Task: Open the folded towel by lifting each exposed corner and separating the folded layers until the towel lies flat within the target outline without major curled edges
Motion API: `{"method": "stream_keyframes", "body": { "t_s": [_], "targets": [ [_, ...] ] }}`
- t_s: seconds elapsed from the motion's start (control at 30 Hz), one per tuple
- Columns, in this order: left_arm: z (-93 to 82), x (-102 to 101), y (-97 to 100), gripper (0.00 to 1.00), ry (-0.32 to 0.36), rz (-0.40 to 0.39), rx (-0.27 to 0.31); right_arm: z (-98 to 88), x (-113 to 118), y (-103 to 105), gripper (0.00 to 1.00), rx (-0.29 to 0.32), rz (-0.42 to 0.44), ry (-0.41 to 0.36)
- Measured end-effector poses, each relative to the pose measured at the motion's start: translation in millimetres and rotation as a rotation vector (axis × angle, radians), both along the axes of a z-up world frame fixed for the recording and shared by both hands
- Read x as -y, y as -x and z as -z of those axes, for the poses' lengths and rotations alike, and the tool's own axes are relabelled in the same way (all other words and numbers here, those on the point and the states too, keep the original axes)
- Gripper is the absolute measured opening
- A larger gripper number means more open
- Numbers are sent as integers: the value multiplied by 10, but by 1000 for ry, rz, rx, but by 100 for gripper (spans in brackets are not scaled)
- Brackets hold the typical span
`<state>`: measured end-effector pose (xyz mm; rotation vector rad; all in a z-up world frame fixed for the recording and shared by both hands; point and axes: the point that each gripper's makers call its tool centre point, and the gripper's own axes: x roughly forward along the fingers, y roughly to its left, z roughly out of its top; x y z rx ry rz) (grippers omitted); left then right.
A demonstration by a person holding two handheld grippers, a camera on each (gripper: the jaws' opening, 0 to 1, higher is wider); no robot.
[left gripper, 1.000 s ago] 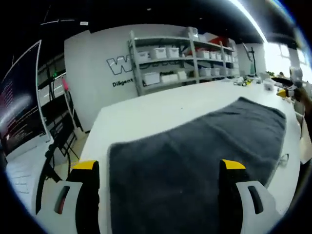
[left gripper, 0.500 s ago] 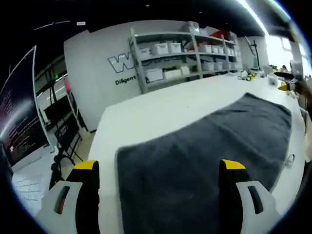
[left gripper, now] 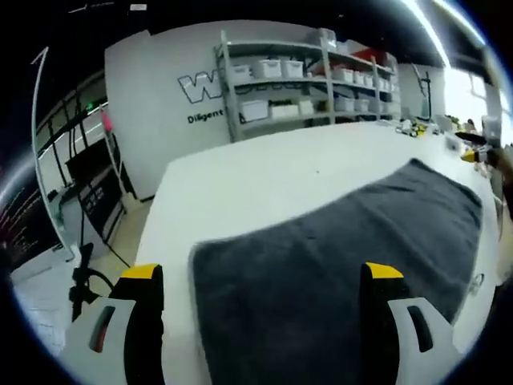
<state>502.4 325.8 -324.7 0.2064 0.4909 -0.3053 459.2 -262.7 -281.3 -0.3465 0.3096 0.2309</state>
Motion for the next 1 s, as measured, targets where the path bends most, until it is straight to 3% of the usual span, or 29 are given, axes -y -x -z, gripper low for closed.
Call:
{"method": "stream_keyframes", "body": {
  "t_s": [0.17,0.33,0.43,0.53,0.83,0.93,1.0],
  "targets": [
    [15,-21,-101,98,-8,4,-28,-58,2,-127,93,-12,-3,11],
    [96,-111,-244,94,-27,-21,-59,12,-79,-238,93,-41,-28,16],
    [158,-213,-355,92,-108,-58,-63,42,-69,-319,87,-54,-24,8],
    [182,-193,-451,90,-59,-73,-88,44,-60,-382,82,-61,-19,-15],
    [222,-197,-519,88,-62,-64,-142,32,75,-528,78,-92,-5,-21],
    [217,-206,-518,86,-86,-79,-143,32,109,-555,78,-106,-5,-6],
    [193,-258,-566,86,-138,-85,-125,32,159,-596,78,-110,-2,-5]
  ]
}}
